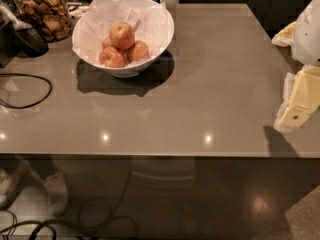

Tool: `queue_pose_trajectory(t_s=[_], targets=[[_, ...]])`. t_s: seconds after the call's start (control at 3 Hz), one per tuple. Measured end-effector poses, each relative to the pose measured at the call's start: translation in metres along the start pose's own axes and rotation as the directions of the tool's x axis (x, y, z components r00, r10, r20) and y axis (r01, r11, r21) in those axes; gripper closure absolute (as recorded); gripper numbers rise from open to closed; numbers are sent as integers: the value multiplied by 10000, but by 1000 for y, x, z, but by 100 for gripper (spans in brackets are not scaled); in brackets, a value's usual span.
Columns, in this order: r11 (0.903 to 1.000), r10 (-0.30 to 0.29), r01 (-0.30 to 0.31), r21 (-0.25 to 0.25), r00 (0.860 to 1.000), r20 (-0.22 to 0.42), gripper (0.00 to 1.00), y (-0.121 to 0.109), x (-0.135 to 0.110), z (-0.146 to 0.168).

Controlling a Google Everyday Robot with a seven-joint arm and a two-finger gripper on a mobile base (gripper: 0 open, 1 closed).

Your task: Pick apple from white bowl

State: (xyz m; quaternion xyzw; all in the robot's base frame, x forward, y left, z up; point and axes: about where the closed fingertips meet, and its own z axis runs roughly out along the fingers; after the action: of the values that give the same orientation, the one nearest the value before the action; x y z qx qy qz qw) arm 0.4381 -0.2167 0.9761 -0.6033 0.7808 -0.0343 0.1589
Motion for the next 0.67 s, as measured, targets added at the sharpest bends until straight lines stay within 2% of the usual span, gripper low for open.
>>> queue_pose_trajectory(t_s=[0.33,0.67], targets=[[10000,0,0,0,10000,0,0,0,0,0],[9991,-370,373,-190,9991,203,0,-17,-21,-4]])
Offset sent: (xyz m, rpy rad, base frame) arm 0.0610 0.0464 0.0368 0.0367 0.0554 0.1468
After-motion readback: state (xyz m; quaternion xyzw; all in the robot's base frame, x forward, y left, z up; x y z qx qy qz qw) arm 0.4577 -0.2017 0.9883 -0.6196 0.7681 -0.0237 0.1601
